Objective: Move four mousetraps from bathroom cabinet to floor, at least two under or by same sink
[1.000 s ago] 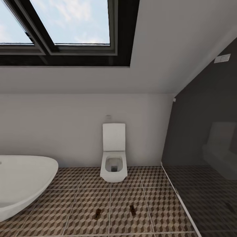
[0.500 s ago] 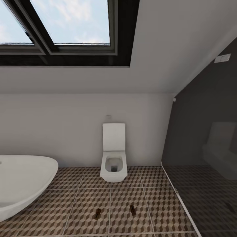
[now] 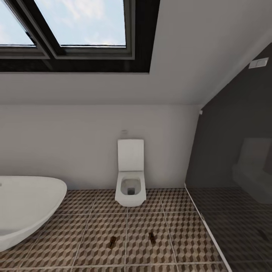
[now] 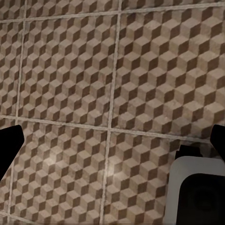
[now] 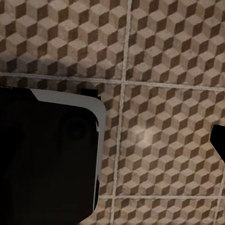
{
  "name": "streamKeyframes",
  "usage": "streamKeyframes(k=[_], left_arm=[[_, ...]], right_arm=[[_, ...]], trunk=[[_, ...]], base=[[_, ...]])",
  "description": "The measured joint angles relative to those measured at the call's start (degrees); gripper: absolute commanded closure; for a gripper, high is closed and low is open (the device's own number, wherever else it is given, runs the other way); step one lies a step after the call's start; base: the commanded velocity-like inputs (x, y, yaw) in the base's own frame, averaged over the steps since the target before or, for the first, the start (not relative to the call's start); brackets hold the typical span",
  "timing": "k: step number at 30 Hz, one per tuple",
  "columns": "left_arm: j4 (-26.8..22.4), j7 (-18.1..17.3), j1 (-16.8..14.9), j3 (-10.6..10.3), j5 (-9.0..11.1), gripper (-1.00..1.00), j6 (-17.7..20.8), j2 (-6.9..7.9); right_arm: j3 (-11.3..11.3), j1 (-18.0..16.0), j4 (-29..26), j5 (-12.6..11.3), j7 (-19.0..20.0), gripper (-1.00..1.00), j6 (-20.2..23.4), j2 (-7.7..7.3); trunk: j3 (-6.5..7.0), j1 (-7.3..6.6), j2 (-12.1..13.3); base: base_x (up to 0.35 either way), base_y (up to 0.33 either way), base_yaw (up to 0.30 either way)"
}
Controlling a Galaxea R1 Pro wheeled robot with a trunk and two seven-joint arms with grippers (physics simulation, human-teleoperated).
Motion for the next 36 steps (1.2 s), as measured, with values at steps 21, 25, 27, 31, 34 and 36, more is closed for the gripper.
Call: streamKeyframes(k=[21,25,27,31,34,36], left_arm=[[-0.03,-0.11,0.04,-0.02,0.00,-1.00,0.09,-0.09],[-0.03,-0.02,0.04,-0.02,0.00,-1.00,0.05,-0.09],[-0.03,-0.03,0.04,-0.01,0.00,-1.00,0.04,-0.09],[-0.03,-0.09,0.03,-0.02,0.00,-1.00,0.03,-0.09],[-0.03,-0.14,0.03,-0.01,0.00,-1.00,0.03,-0.09],[-0.03,-0.16,0.03,0.00,0.00,-1.00,0.01,-0.09]], right_arm=[[0.00,0.05,0.01,-0.03,0.00,-1.00,0.02,-0.10],[0.00,0.06,0.01,-0.03,0.00,-1.00,0.02,-0.10],[0.00,0.06,0.01,-0.03,0.00,-1.00,0.02,-0.10],[0.00,0.06,0.01,-0.03,-0.14,-1.00,0.02,0.01],[0.10,0.06,0.01,-0.01,-0.24,-1.00,-0.05,0.30],[0.13,0.05,-0.02,0.01,-0.27,-1.00,-0.14,0.54]], trunk=[[-1.82,-0.02,0.09],[-2.19,-0.02,0.09],[-2.37,-0.02,0.09],[-2.58,-0.02,0.08],[-2.64,-0.02,0.08],[-2.67,-0.02,0.08]], base=[[0.000,0.000,0.000],[0.000,0.000,0.000],[0.000,0.000,0.000],[0.000,0.000,0.000],[0.000,0.000,0.000],[0.000,0.000,0.000]])
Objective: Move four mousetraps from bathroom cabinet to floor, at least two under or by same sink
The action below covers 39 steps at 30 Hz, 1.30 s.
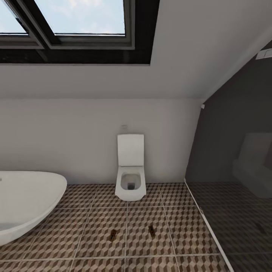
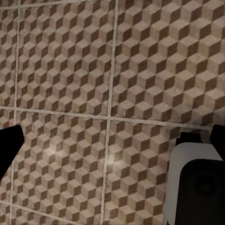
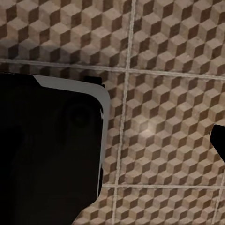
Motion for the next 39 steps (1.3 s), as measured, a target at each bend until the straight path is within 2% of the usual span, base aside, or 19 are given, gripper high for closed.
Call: streamKeyframes(k=[7,39], left_arm=[[0.00,-0.06,0.00,-0.06,0.00,-1.00,-0.09,0.02],[0.00,-0.13,0.00,-0.08,-0.08,-1.00,-0.16,0.03]], right_arm=[[0.11,0.01,-0.24,0.14,-0.04,-1.00,-0.29,0.57],[0.13,0.02,-1.02,0.13,-0.05,-1.00,-0.58,1.10]], trunk=[[-0.03,0.00,0.00],[-0.03,0.00,0.00]], base=[[0.000,0.000,0.000],[0.000,0.000,0.000]])
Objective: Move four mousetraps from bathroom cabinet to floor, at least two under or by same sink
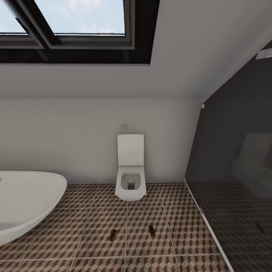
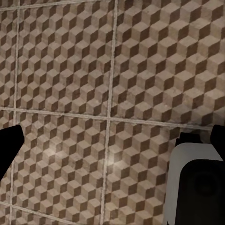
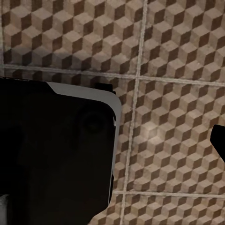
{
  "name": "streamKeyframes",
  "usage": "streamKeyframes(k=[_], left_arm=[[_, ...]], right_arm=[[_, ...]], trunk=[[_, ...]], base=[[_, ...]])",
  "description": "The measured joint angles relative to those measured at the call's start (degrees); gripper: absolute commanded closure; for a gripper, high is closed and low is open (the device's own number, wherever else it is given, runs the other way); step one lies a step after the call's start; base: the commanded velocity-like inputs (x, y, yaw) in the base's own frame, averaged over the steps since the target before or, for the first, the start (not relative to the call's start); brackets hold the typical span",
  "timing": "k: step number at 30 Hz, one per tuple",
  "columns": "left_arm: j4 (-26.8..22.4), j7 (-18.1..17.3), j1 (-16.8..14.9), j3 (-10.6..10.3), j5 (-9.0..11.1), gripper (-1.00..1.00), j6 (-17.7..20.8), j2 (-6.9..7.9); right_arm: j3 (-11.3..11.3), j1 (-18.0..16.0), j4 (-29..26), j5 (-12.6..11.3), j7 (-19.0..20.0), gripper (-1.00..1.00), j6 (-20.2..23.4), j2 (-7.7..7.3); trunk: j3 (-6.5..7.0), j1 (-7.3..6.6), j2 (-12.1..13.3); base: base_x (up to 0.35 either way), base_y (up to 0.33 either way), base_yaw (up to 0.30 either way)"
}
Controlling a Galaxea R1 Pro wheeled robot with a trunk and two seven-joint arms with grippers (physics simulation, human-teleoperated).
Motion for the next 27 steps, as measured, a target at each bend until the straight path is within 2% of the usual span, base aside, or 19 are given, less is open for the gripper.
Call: streamKeyframes(k=[27], left_arm=[[0.00,0.00,0.00,0.00,0.00,-1.00,0.00,0.01]], right_arm=[[0.00,0.00,-0.01,0.00,0.00,-1.00,0.01,0.11]], trunk=[[0.00,0.00,0.00]], base=[[0.000,0.000,0.000]])
